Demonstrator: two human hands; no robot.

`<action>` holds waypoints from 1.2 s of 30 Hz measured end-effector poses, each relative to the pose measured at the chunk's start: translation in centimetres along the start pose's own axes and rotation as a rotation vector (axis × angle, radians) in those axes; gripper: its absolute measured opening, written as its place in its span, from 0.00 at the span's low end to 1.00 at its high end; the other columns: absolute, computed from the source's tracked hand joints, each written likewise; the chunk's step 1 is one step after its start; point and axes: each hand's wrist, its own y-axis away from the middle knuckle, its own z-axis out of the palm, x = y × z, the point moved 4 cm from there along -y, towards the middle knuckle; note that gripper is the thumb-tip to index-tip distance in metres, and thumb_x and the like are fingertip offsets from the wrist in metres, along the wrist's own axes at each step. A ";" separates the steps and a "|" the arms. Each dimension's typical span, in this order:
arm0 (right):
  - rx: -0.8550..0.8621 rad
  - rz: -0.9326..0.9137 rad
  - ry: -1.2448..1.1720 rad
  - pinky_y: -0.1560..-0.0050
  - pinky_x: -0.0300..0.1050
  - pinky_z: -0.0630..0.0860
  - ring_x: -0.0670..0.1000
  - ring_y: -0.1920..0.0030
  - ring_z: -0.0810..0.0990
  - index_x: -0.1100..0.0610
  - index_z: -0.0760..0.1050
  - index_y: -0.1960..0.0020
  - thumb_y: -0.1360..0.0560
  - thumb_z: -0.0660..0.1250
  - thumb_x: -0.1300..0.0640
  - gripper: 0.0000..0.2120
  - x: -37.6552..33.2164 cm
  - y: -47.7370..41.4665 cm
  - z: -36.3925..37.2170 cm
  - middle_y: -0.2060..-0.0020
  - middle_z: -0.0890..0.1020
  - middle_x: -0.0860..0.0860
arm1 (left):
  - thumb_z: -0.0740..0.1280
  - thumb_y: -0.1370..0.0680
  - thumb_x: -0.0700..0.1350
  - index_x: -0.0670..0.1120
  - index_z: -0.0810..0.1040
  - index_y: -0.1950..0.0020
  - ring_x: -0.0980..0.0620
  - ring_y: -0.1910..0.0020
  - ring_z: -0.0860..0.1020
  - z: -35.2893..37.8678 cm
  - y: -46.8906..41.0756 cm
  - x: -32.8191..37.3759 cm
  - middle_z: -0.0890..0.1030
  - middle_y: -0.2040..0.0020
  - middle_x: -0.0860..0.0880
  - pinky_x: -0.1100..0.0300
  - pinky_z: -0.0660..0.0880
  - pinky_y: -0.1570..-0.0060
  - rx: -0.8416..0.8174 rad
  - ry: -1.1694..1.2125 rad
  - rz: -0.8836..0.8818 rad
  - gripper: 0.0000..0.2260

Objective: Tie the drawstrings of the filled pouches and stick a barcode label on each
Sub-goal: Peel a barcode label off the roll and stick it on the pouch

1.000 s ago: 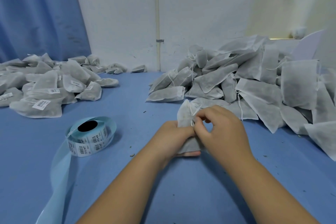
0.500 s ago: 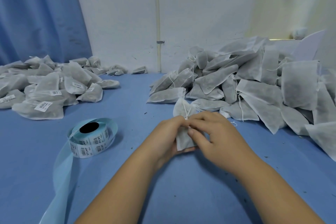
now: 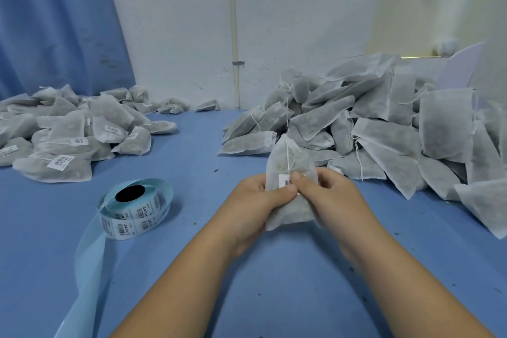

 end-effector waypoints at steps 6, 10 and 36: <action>0.051 0.005 -0.143 0.70 0.35 0.75 0.44 0.67 0.82 0.55 0.83 0.56 0.27 0.73 0.53 0.05 -0.3 0.3 -0.5 0.66 0.85 0.49 | 0.62 0.19 0.37 0.39 0.80 0.40 0.42 0.46 0.83 0.1 0.0 0.0 0.84 0.46 0.39 0.50 0.81 0.47 -0.048 0.025 0.015 0.10; 0.071 -0.094 -0.009 0.68 0.36 0.75 0.44 0.67 0.81 0.54 0.83 0.59 0.29 0.74 0.53 0.04 -0.4 0.4 -0.1 0.68 0.84 0.47 | 0.64 0.18 0.50 0.43 0.83 0.47 0.49 0.58 0.85 -0.1 -0.1 -0.3 0.86 0.54 0.43 0.58 0.79 0.66 0.086 0.003 0.013 0.12; -0.278 0.054 -0.150 0.66 0.43 0.74 0.50 0.64 0.81 0.55 0.82 0.51 0.22 0.66 0.52 0.09 -1.8 1.6 5.7 0.59 0.84 0.51 | 0.67 0.22 0.37 0.42 0.84 0.47 0.42 0.47 0.83 -4.5 4.6 5.5 0.86 0.51 0.43 0.46 0.79 0.42 0.374 -0.084 0.091 0.07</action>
